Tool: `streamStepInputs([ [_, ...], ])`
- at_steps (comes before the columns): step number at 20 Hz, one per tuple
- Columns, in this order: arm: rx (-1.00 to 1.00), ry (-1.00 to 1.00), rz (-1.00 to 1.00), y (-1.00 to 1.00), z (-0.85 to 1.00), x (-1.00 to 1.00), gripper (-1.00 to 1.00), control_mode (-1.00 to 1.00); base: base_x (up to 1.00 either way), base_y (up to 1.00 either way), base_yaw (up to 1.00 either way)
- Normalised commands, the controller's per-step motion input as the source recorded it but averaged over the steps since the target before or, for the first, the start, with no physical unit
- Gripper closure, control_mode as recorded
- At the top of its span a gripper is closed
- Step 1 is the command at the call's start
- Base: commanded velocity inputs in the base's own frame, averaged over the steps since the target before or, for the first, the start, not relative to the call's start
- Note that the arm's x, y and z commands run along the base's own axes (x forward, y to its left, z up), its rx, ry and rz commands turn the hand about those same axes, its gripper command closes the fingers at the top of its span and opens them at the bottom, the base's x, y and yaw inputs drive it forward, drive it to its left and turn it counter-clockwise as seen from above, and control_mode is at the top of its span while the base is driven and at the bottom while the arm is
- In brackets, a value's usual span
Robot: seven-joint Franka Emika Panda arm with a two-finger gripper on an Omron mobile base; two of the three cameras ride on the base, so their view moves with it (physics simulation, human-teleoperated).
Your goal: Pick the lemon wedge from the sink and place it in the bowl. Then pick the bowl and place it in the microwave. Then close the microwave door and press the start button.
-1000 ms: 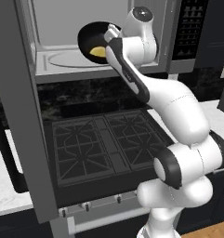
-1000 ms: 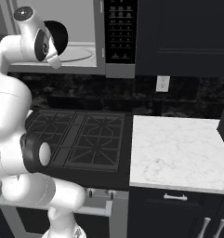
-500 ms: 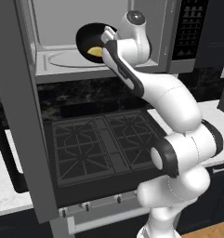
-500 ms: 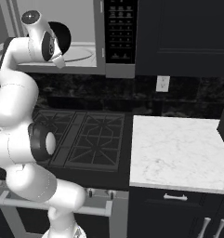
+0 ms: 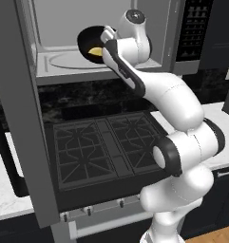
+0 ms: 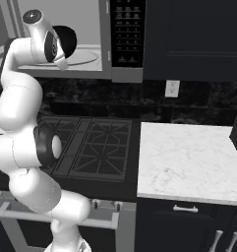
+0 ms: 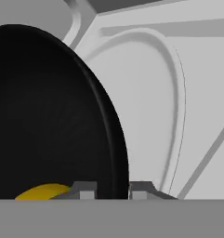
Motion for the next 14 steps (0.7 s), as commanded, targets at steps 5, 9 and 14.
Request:
streamStepInputs([
  [5,0.0,-0.08,0.01,0.16,0.0,0.0,-1.0,-1.0,0.0,0.0,0.0],
  [9,-0.05,-0.22,0.03,0.01,0.0,-0.13,-1.0,-1.0,0.0,0.0,0.0],
  [14,-0.09,-0.2,0.03,0.0,-0.07,-0.58,-1.0,-1.0,0.0,0.0,0.0],
])
